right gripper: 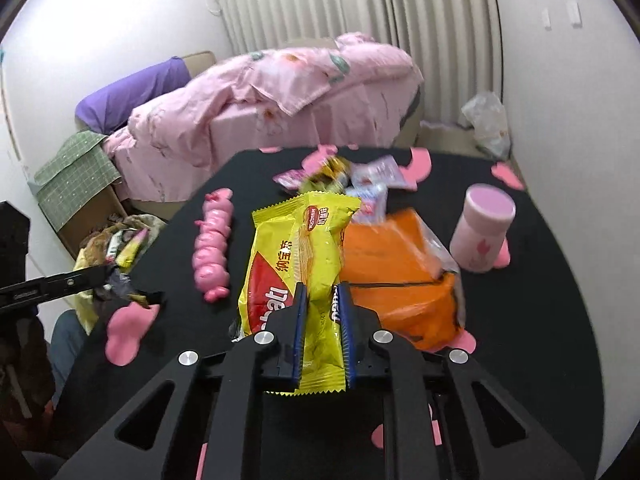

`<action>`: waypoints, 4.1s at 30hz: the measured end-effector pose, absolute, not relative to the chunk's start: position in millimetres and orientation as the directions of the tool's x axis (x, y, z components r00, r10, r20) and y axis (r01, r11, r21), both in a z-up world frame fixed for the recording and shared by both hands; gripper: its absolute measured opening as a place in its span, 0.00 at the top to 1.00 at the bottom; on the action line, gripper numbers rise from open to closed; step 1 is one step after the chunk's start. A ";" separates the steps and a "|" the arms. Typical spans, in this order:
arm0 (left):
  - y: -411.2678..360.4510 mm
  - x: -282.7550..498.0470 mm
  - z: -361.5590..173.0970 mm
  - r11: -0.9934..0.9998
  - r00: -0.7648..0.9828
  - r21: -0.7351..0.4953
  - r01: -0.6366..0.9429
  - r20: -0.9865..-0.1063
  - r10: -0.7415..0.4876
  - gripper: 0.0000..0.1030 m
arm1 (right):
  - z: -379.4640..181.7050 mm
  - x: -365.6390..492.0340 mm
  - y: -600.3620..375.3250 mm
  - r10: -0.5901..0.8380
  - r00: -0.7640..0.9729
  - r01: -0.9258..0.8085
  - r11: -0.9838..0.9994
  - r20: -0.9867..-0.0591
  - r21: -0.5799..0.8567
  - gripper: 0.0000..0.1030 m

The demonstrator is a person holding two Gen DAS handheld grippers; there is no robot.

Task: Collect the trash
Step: 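Carry the wafer wrapper and black strap over the yellow trash bag with both tools, then release the wafer wrapper into the bag with the right tool while the left tool releases the strap, then move both open tools back to the table toward the orange bag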

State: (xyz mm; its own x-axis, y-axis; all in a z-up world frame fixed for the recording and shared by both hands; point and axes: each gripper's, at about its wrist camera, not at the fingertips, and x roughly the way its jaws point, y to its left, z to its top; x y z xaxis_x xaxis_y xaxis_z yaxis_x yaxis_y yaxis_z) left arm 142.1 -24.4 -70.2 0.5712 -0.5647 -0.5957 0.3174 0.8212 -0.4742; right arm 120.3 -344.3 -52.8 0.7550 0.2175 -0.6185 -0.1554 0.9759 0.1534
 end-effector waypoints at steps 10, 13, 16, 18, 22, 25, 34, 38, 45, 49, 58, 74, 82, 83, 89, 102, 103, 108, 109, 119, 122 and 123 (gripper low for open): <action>-15.6 125.5 -34.7 0.823 0.637 -0.431 0.370 -0.527 -0.562 0.84 | -2.1 96.8 -313.0 0.225 0.809 -0.231 0.971 -0.544 0.058 0.84; -6.1 124.2 -21.0 0.833 0.663 -0.408 0.375 -0.510 -0.548 0.84 | 6.8 97.2 -295.5 0.245 0.805 -0.273 0.962 -0.540 0.030 0.84; 14.7 127.2 -9.0 0.870 0.712 -0.364 0.332 -0.508 -0.484 0.83 | 14.8 101.4 -272.5 0.265 0.801 -0.320 0.948 -0.536 -0.010 0.84; 30.3 130.2 -5.2 0.891 0.738 -0.348 0.293 -0.510 -0.442 0.83 | 20.6 108.5 -255.2 0.278 0.799 -0.351 0.936 -0.533 -0.038 0.84; 73.2 138.4 -1.5 0.912 0.783 -0.356 0.206 -0.499 -0.371 0.83 | 25.6 123.1 -228.9 0.313 0.779 -0.403 0.914 -0.543 -0.051 0.84; 105.5 144.1 1.0 0.912 0.810 -0.379 0.156 -0.480 -0.338 0.83 | 30.4 134.6 -205.7 0.348 0.758 -0.450 0.891 -0.552 -0.057 0.84; 165.2 170.2 -17.6 0.866 0.816 -0.490 0.099 -0.458 -0.353 0.83 | 23.2 185.8 -131.1 0.436 0.656 -0.570 0.821 -0.616 -0.027 0.84; 164.6 193.7 -63.8 0.894 0.745 -0.446 0.039 -0.583 -0.323 0.83 | -9.4 218.2 -85.6 0.433 0.573 -0.627 0.778 -0.696 -0.032 0.84; 165.8 201.1 -119.0 0.939 0.643 -0.343 -0.033 -0.727 -0.243 0.83 | -92.4 269.5 -13.0 0.352 0.398 -0.741 0.668 -0.847 -0.070 0.84; 169.6 196.5 -123.0 0.952 0.633 -0.304 -0.028 -0.743 -0.218 0.83 | -116.0 281.1 13.2 0.331 0.337 -0.784 0.617 -0.881 -0.068 0.84; 163.4 193.9 -125.1 0.964 0.607 -0.266 -0.004 -0.767 -0.209 0.83 | -124.1 288.6 29.4 0.318 0.264 -0.840 0.540 -0.911 -0.055 0.84; 161.8 181.0 -105.5 0.961 0.623 -0.275 0.000 -0.752 -0.215 0.83 | -103.9 277.3 4.8 0.402 0.271 -0.814 0.580 -0.874 0.015 0.84; 169.0 184.4 -105.8 0.956 0.628 -0.291 -0.029 -0.749 -0.209 0.83 | -106.5 276.5 5.8 0.375 0.294 -0.800 0.601 -0.879 -0.012 0.84; 171.7 184.9 -106.6 0.955 0.630 -0.296 -0.035 -0.748 -0.209 0.83 | -106.8 277.5 4.4 0.380 0.291 -0.796 0.605 -0.878 -0.002 0.84; 178.6 187.6 -107.2 0.946 0.632 -0.321 -0.043 -0.742 -0.223 0.82 | -101.7 275.4 3.7 0.410 0.280 -0.797 0.603 -0.868 0.028 0.84; 192.3 173.9 -76.7 0.931 0.719 -0.341 -0.129 -0.679 -0.149 0.31 | -94.1 271.4 -4.8 0.470 0.272 -0.772 0.627 -0.840 0.101 0.63; 193.6 172.7 -73.1 0.930 0.727 -0.336 -0.151 -0.675 -0.127 0.27 | -89.6 268.0 -6.7 0.476 0.282 -0.774 0.626 -0.833 0.096 0.60; 195.1 167.4 -58.6 0.930 0.760 -0.308 -0.203 -0.648 -0.049 0.16 | -63.7 246.7 -32.7 0.510 0.338 -0.762 0.642 -0.791 0.089 0.57; 192.8 166.7 -55.5 0.930 0.765 -0.306 -0.204 -0.642 -0.043 0.13 | -59.3 243.6 -38.8 0.519 0.346 -0.755 0.649 -0.782 0.096 0.57; 103.7 174.0 -30.6 0.967 0.804 -0.255 0.022 -0.570 -0.168 0.11 | -13.4 190.0 -178.2 0.405 0.652 -0.523 0.852 -0.641 0.006 0.56; 62.9 179.9 -27.9 0.959 0.787 -0.256 0.121 -0.564 -0.250 0.10 | -7.8 176.0 -234.1 0.352 0.717 -0.413 0.910 -0.601 0.039 0.49; 47.9 182.6 -27.5 0.952 0.775 -0.263 0.158 -0.564 -0.284 0.10 | -8.7 172.7 -248.3 0.348 0.722 -0.397 0.916 -0.598 0.053 0.49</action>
State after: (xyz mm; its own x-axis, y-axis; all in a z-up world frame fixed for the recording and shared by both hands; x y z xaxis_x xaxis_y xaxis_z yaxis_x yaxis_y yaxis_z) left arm 182.6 47.9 -27.5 0.7751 -0.2844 -0.5642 0.1581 0.9519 -0.2625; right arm 172.7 -248.3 -8.7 0.7219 0.3476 -0.5983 -0.3973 0.9162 0.0528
